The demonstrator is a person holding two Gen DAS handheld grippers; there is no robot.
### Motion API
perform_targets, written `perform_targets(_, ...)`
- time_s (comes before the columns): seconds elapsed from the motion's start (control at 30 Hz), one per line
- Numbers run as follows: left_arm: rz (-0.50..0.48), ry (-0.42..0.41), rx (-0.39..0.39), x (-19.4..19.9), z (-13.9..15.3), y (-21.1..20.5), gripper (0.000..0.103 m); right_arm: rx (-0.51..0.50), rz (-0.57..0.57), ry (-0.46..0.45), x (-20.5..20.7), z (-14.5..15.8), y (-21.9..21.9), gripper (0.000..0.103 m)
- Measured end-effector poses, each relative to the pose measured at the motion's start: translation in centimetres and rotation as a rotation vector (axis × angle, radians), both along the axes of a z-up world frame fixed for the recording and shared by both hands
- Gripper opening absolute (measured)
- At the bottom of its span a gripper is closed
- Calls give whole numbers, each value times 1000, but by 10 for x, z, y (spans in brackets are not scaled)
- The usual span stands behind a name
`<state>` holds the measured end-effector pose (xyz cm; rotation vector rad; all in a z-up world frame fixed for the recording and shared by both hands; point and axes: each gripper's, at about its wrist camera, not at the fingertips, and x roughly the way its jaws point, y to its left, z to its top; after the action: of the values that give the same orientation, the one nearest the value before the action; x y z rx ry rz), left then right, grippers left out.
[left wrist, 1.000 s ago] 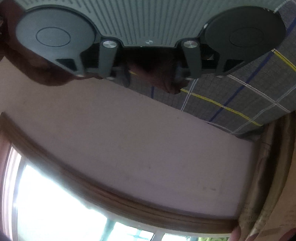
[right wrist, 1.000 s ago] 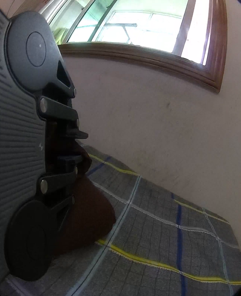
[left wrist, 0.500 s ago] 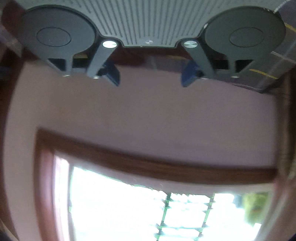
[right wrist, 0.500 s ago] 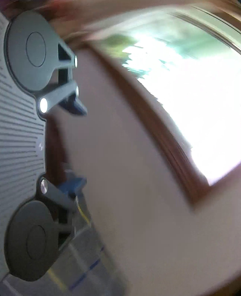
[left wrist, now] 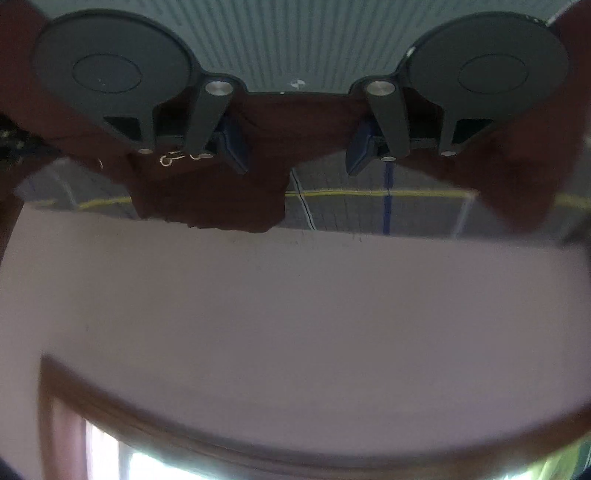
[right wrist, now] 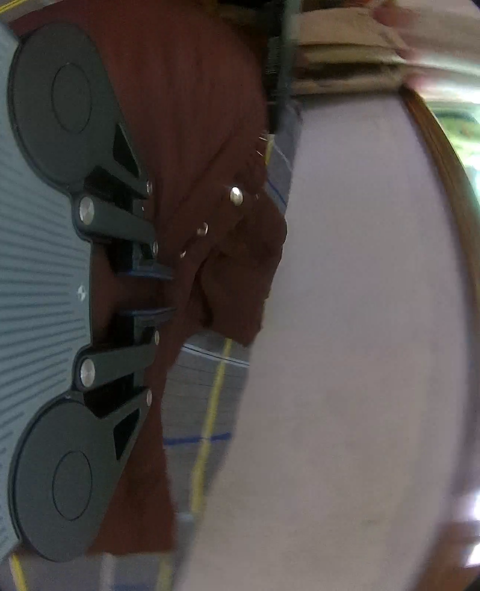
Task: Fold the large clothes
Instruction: 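Lower the jacket onto the bed and open both grippers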
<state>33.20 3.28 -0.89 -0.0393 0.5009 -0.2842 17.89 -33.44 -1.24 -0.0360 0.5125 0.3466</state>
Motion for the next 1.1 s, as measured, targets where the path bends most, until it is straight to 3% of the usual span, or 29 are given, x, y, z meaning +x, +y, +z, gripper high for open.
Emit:
perform_targets(0.23, 8, 49, -74, 18, -28, 4, 61, 186, -47, 46, 21, -24, -28, 11)
perform_targets(0.43, 7, 124, -96, 33, -34, 8, 61, 273, -62, 120, 43, -33, -39, 10)
perform_targets(0.63, 8, 171, -131, 43, -40, 11, 61, 307, -97, 169, 54, -38, -47, 10)
perform_targets(0.9, 19, 151, -116, 37, -38, 10, 61, 356, -118, 160, 48, -31, -57, 10)
perform_targets(1.1, 26, 136, -94, 34, -35, 9, 61, 275, -250, 102, 23, -17, -65, 10)
